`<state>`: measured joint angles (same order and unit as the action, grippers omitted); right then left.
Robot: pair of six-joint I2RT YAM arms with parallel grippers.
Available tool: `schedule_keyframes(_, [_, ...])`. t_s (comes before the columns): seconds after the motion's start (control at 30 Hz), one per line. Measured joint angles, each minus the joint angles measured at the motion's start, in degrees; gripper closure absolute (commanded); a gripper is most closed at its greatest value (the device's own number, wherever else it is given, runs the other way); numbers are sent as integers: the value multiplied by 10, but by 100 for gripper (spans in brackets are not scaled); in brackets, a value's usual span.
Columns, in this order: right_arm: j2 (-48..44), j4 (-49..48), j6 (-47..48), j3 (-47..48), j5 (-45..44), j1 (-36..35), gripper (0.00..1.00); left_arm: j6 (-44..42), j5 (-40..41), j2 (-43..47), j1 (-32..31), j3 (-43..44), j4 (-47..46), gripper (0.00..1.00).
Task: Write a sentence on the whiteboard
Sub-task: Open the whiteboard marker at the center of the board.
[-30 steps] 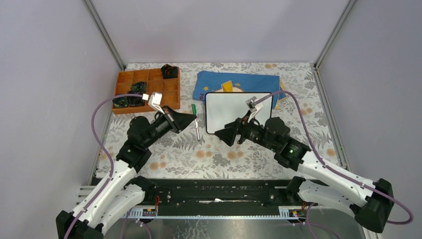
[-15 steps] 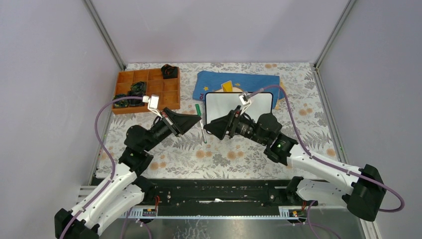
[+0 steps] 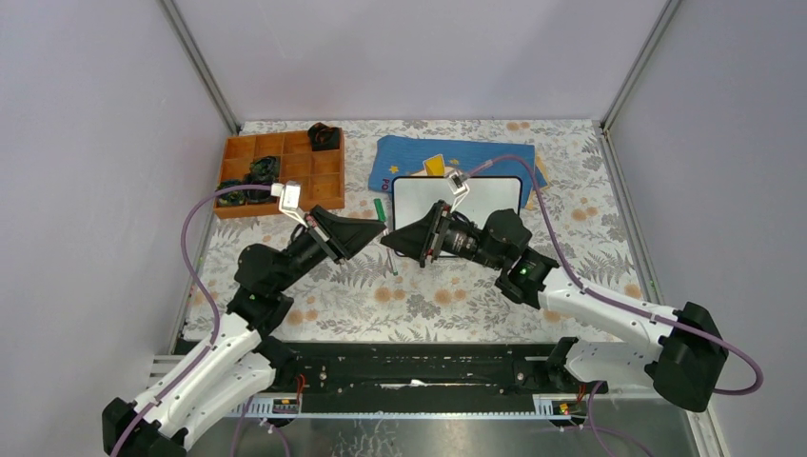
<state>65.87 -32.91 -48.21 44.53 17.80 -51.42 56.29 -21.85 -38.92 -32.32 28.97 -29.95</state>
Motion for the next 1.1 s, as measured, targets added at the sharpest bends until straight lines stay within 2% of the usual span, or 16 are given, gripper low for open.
schedule_keyframes(0.13, [9, -4, -13, 9, 14, -1, 72, 2, 3, -2, -3, 0, -1, 100])
schedule_keyframes(0.2, [10, -5, -15, 11, 20, -2, 85, 2, 3, -3, -4, 0, 0, 100])
schedule_keyframes(0.23, [10, -5, -16, 12, 24, -2, 98, 2, 4, -3, -4, 0, 0, 93])
schedule_keyframes(0.37, [9, -5, -2, 14, 29, -3, 100, 8, 7, -3, -6, 0, 2, 42])
schedule_keyframes(0.4, [6, 3, 2, 14, 29, -3, 100, 5, 7, -3, -7, 0, 2, 32])
schedule_keyframes(0.5, [-7, 39, 27, 14, 29, -3, 100, -4, 4, 2, -7, 2, 9, 18])
schedule_keyframes(0.6, [-34, 84, 61, 15, 30, -3, 100, -12, -2, 13, -7, 2, 14, 14])
schedule_keyframes(0.77, [-75, 147, 115, 21, 43, -3, 100, -20, -29, 19, -7, 10, 13, 14])
schedule_keyframes(1.1, [-89, 175, 152, 25, 63, -3, 100, -18, -93, -10, -7, 23, -5, 16])
